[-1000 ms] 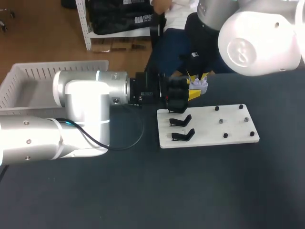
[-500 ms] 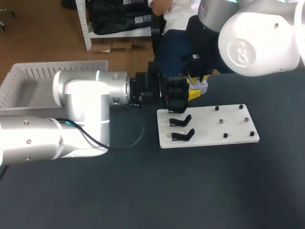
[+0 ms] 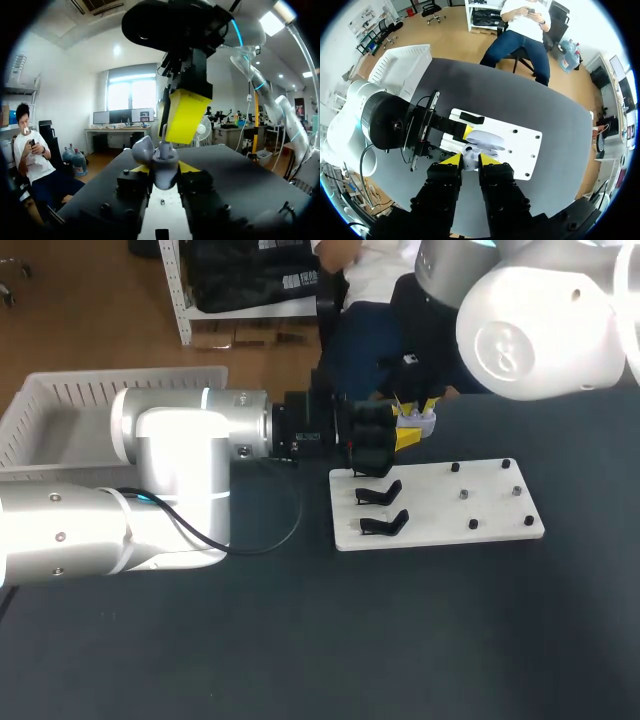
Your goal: Pick up each earbud case from the left stands, insert the matching earbuds, close the lid, and place the case in the box.
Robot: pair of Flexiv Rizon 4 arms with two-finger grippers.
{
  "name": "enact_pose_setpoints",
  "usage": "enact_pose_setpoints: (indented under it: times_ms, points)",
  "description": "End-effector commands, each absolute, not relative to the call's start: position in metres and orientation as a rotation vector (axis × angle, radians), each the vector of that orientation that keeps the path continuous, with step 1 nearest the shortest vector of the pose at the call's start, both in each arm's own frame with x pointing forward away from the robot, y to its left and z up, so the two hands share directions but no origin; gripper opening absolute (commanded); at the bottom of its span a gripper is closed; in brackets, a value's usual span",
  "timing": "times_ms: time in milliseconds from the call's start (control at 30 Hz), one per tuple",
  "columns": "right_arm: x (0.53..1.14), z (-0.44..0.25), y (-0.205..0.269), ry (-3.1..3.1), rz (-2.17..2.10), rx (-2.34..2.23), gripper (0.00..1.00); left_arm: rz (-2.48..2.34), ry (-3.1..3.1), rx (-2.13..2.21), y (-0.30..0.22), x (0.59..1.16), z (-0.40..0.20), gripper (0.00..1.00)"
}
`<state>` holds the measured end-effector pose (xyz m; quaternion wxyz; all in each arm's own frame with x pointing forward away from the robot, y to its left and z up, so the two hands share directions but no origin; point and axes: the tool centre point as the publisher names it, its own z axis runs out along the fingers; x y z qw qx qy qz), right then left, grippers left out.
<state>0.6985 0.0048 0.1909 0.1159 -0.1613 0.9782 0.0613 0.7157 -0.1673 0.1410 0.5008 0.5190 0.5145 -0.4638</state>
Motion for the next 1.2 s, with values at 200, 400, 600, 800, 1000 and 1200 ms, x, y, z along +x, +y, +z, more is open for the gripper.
enact_pose_setpoints:
  times_ms: [200, 400, 600, 800, 1000, 1200]
  points:
    - [0.6999, 0.1889, 0.0068, 2.869, 0.178, -0.468, 0.0, -1.115, 1.241, 1.248, -0.1672, 0.7137, 0.14, 0.0]
    - [0.7011, 0.1879, 0.0075, 2.87, 0.178, -0.473, 0.0, -1.115, 1.241, 1.248, -0.1672, 0.7137, 0.14, 0.0]
    - [0.7008, 0.1851, 0.0091, 2.883, 0.167, -0.495, 0.0, -1.115, 1.241, 1.248, -0.1672, 0.7137, 0.14, 0.0]
    - [0.7005, 0.1845, 0.0098, 2.884, 0.143, -0.509, 0.0, -1.115, 1.241, 1.248, -0.1672, 0.7137, 0.14, 0.0]
    - [0.7014, 0.1837, 0.0091, 2.884, 0.121, -0.52, 0.0, -1.115, 1.241, 1.248, -0.1672, 0.7137, 0.14, 0.0]
    - [0.699, 0.183, 0.0093, 2.885, 0.099, -0.532, 0.0, -1.115, 1.241, 1.248, -0.1672, 0.7137, 0.14, 0.0]
